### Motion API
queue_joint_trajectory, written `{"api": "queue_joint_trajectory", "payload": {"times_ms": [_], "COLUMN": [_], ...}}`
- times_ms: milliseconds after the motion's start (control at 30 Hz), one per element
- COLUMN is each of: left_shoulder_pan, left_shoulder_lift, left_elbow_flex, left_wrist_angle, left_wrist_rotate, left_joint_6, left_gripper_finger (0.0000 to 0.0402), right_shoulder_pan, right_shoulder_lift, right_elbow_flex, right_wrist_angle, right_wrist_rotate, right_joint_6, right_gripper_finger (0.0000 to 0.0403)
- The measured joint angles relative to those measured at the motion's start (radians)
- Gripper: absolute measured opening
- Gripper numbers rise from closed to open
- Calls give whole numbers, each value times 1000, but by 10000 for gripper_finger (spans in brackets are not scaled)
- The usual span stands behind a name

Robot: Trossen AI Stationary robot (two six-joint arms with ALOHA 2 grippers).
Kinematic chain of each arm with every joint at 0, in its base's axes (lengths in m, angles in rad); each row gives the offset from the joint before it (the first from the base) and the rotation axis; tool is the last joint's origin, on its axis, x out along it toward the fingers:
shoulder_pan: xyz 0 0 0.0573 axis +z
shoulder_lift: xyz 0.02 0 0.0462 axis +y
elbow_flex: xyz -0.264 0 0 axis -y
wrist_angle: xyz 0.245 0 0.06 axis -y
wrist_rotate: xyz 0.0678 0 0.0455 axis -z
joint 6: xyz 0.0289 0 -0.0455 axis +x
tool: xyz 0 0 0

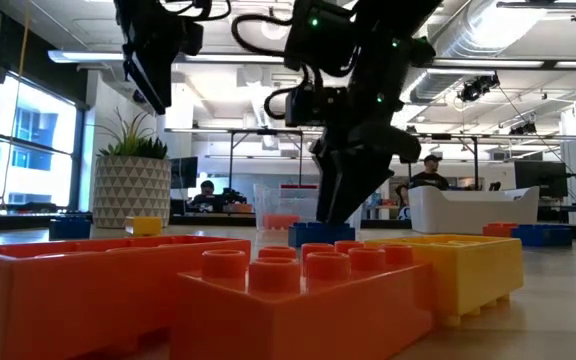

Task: Sort & place blocks by color
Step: Put the blue game piece into the bottom white bin

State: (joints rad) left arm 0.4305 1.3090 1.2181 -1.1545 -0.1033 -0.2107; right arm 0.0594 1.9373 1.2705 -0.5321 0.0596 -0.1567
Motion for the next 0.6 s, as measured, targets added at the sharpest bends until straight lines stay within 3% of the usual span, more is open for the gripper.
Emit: {"api": "queue_joint_trajectory", "payload": {"times_ms": [600], "left_shoulder_pan": [-53], "left_shoulder_lift": [0], "left_elbow_flex": [-4], "left_wrist_angle": [7], "left_wrist_rotate": [-23], "left_joint_6": [-48], "left_gripper_finger": [216], "right_shoulder_pan": [-20], "right_shoulder_lift": [43], "right_elbow_flex": [0], "right_wrist_angle": [-28], "right_wrist_rotate": [-53], "right_joint_6": [21], "right_gripper_finger": [195]}}
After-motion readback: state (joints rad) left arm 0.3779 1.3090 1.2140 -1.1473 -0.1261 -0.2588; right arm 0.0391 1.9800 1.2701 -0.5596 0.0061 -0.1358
